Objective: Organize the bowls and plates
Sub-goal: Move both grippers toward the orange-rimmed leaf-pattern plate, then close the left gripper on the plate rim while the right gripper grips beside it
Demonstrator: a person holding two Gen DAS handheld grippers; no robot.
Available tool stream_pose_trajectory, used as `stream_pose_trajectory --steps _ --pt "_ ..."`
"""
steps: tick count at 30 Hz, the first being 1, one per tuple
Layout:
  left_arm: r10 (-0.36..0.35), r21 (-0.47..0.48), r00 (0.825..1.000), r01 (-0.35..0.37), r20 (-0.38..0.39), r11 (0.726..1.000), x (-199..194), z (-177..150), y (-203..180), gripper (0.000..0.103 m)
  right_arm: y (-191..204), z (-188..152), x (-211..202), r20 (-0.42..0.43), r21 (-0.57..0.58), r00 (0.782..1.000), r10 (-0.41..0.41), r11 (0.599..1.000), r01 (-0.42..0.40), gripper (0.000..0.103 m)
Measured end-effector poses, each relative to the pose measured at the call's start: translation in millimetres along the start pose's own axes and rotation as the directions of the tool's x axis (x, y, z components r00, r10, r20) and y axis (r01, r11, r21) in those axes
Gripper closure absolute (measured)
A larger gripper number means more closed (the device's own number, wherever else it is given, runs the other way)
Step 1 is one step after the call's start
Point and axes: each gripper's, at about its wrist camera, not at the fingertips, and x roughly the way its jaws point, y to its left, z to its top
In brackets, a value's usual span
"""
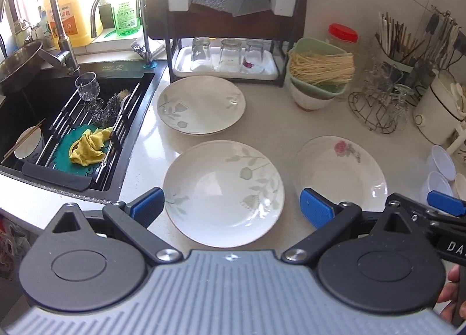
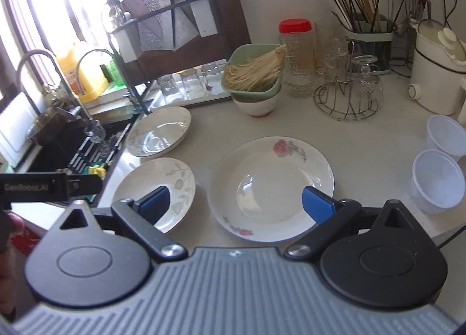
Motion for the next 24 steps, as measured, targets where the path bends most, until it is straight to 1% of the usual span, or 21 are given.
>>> stream_pose_trajectory --steps 2,3,7,9,10,12,14,15,16,17,18,20,21,22,24 --pt "0.002 0.004 1.0 -0.002 -0.007 1.0 10.8 1.6 11.3 0.002 7.3 1.4 9.1 0.004 0.003 1.0 -0.007 1.0 0.007 0.004" --pt "-0.001 0.01 1.0 0.001 -0.011 1.0 17.3 2.7 18.2 0.003 10.6 1.4 15.4 -0.006 0.009 1.0 -0.011 1.0 0.011 0.004" --pt "-0.031 0.026 0.996 0.034 -0.079 0.999 47.7 5.8 42.1 0.003 20.5 -2.5 38.1 -0.04 0.057 0.999 0.009 0.998 -0.006 0.004" --pt "-0.047 0.031 0.994 0.05 -0.103 0.998 61.5 5.9 52.9 0.003 26.8 -5.4 49.0 -0.067 0.085 0.998 0.018 0.996 -0.012 0.013" --pt "-0.051 0.036 0.992 0.055 -0.113 0.998 67.0 6.4 57.6 0.003 29.7 -6.6 55.4 -0.082 0.101 0.996 0.024 0.995 -0.016 0.015" --pt "-0.059 0.05 0.991 0.065 -0.119 0.997 76.2 7.0 67.1 0.003 36.0 -9.6 67.7 -0.104 0.134 0.994 0.03 0.991 -0.016 0.024" --pt "-0.068 0.06 0.991 0.075 -0.114 0.995 83.1 8.1 77.2 0.003 41.1 -11.9 80.3 -0.129 0.17 0.991 0.032 0.985 -0.009 0.026" --pt "-0.073 0.049 0.991 0.079 -0.111 0.996 86.1 9.8 83.2 0.003 43.1 -12.8 85.6 -0.141 0.19 0.989 0.034 0.982 -0.006 0.028" --pt "-0.091 0.042 0.989 0.096 -0.115 0.994 90.1 11.4 88.7 0.003 44.1 -13.2 89.9 -0.149 0.211 0.988 0.04 0.977 -0.008 0.029" --pt "-0.107 0.045 0.987 0.113 -0.122 0.993 94.7 12.7 92.5 0.004 44.1 -12.6 93.7 -0.154 0.235 0.987 0.047 0.972 -0.01 0.033" --pt "-0.11 0.05 0.986 0.117 -0.127 0.992 99.8 14.0 95.4 0.005 44.5 -12.0 97.2 -0.16 0.252 0.986 0.044 0.968 -0.002 0.036" --pt "-0.122 0.053 0.983 0.131 -0.138 0.99 110.8 15.6 101.2 0.009 44.2 -11.5 102.6 -0.17 0.28 0.985 0.035 0.96 0.014 0.041" --pt "-0.135 0.045 0.98 0.143 -0.148 0.989 117.3 15.8 104.2 0.01 44.9 -11.9 105.6 -0.175 0.292 0.984 0.035 0.956 0.018 0.045" --pt "-0.148 0.033 0.976 0.155 -0.158 0.987 123.2 15.8 107.3 0.013 46.3 -12.8 109.0 -0.185 0.301 0.982 0.034 0.953 0.024 0.047" --pt "-0.182 -0.006 0.967 0.184 -0.179 0.983 136.9 16.1 114.4 0.016 47.7 -15.4 117.4 -0.201 0.32 0.979 0.033 0.947 0.033 0.055"
